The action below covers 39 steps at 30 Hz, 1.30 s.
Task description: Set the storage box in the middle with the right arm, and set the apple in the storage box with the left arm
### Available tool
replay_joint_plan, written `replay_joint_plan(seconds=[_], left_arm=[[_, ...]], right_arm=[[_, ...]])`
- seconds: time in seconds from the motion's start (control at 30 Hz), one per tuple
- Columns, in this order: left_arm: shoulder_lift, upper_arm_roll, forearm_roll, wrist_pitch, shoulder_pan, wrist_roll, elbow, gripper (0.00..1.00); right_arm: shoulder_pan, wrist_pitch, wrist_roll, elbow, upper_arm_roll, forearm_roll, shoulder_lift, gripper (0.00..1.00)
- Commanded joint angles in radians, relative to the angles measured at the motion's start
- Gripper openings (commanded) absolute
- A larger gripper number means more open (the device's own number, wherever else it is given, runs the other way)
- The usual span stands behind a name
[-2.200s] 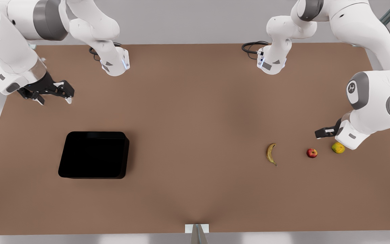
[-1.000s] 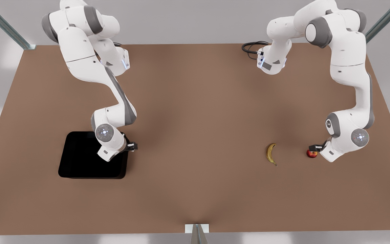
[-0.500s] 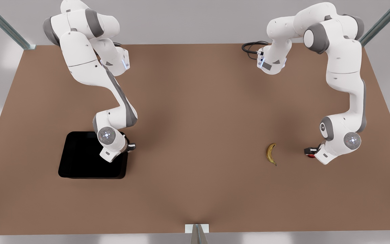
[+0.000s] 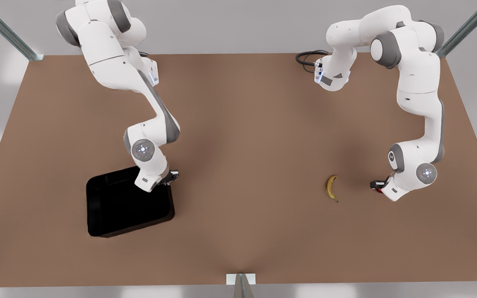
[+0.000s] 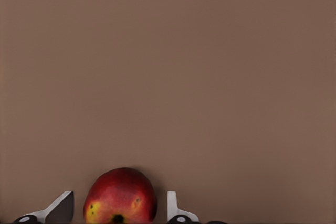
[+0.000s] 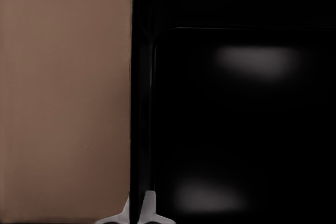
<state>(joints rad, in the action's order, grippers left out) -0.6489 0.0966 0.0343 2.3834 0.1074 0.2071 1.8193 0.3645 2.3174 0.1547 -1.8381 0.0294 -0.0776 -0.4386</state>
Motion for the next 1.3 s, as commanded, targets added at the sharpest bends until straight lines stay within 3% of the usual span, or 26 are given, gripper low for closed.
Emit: replay_joint_plan(seconds=[0.0, 0.07, 0.27, 0.67, 0.8, 0.9, 0.93, 0.97, 1.1, 1.17, 1.27], left_arm=[[-0.001, 0.0, -0.001, 0.0, 0.0, 0.0, 0.0, 0.84], [-0.001, 0.0, -0.001, 0.0, -0.002, 0.0, 0.0, 0.78], [-0.003, 0.0, 0.001, 0.002, 0.0, -0.002, -0.002, 0.73], [-0.003, 0.0, -0.001, 0.01, 0.0, -0.006, 0.005, 0.66], [-0.003, 0.0, -0.002, 0.008, 0.0, -0.011, 0.008, 0.66], [-0.001, 0.0, -0.001, 0.01, 0.0, -0.017, 0.015, 0.73], [0.0, 0.0, -0.001, 0.008, 0.0, -0.017, 0.018, 0.75], [0.0, 0.0, -0.001, 0.008, 0.0, -0.017, 0.02, 0.75], [0.0, 0.0, -0.001, 0.008, 0.003, -0.017, 0.028, 0.8], [0.0, 0.0, 0.001, 0.006, 0.006, -0.014, 0.028, 0.79], [0.0, -0.002, 0.001, 0.005, 0.009, -0.012, 0.028, 0.77]], right_arm=[[0.007, -0.001, 0.005, 0.0, 0.0, -0.007, 0.001, 0.21], [0.057, -0.001, 0.006, 0.006, 0.0, -0.007, 0.021, 0.21], [0.232, 0.002, 0.013, 0.074, 0.0, 0.002, 0.017, 0.21], [0.603, 0.002, 0.496, 0.408, -0.002, 0.004, -0.255, 0.21], [0.665, 0.003, 0.554, 0.5, -0.006, 0.006, -0.325, 0.21], [0.694, 0.063, 0.592, 0.55, -0.008, 0.006, -0.388, 0.21], [0.703, 0.082, 0.592, 0.55, -0.008, 0.004, -0.397, 0.38], [0.703, 0.103, 0.592, 0.542, -0.009, -0.002, -0.396, 1.0], [0.7, 0.125, 0.58, 0.536, -0.009, -0.002, -0.384, 1.0], [0.636, 0.082, 0.574, 0.454, -0.003, 0.006, -0.224, 1.0], [0.351, -0.409, 0.27, 0.401, 0.009, 0.002, 0.106, 1.0]])
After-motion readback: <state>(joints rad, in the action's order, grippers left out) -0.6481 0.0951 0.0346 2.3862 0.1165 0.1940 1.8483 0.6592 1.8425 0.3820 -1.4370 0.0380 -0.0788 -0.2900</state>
